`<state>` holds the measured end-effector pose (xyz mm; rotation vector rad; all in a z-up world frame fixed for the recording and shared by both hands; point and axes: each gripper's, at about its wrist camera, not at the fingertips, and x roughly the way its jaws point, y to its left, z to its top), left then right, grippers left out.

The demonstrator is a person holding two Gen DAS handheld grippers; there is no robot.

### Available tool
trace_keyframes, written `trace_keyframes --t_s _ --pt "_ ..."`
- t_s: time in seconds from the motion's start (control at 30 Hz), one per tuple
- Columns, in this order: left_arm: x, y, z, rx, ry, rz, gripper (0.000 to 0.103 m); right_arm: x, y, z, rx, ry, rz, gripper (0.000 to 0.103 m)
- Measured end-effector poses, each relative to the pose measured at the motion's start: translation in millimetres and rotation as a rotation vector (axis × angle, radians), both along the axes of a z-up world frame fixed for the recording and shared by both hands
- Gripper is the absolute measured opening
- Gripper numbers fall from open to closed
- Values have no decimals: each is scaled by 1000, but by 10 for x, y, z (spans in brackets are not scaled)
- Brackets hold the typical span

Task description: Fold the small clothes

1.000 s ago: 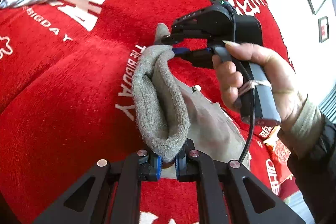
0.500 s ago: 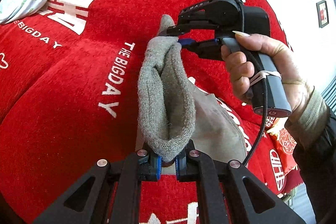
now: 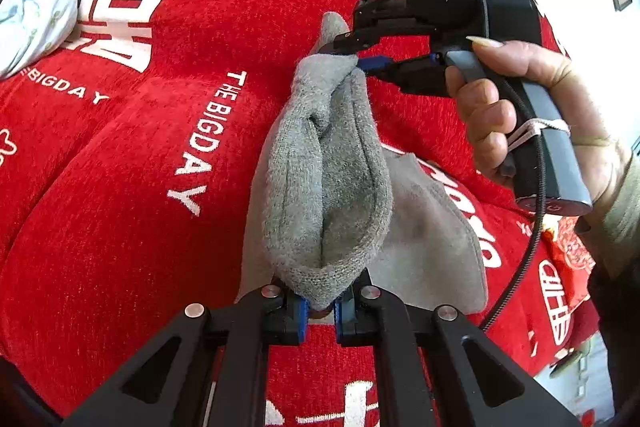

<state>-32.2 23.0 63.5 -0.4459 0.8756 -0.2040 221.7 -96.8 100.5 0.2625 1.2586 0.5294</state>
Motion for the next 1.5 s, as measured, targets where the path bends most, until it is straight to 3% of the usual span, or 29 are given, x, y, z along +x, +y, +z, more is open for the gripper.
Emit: trace_keyframes --t_s 0.53,0.73,1.23,1.5 --pt "1 -515 89 131 2 -60 10 -12 -476 42 53 -18 16 22" --pt "-23 -791 93 221 -10 -84 10 -31 -718 24 82 -29 22 22" --pt "147 -1496 248 299 3 -185 10 5 -1320 114 146 -74 16 23" --pt "241 -1904 174 337 27 -259 10 78 -1793 -142 162 -40 -43 23"
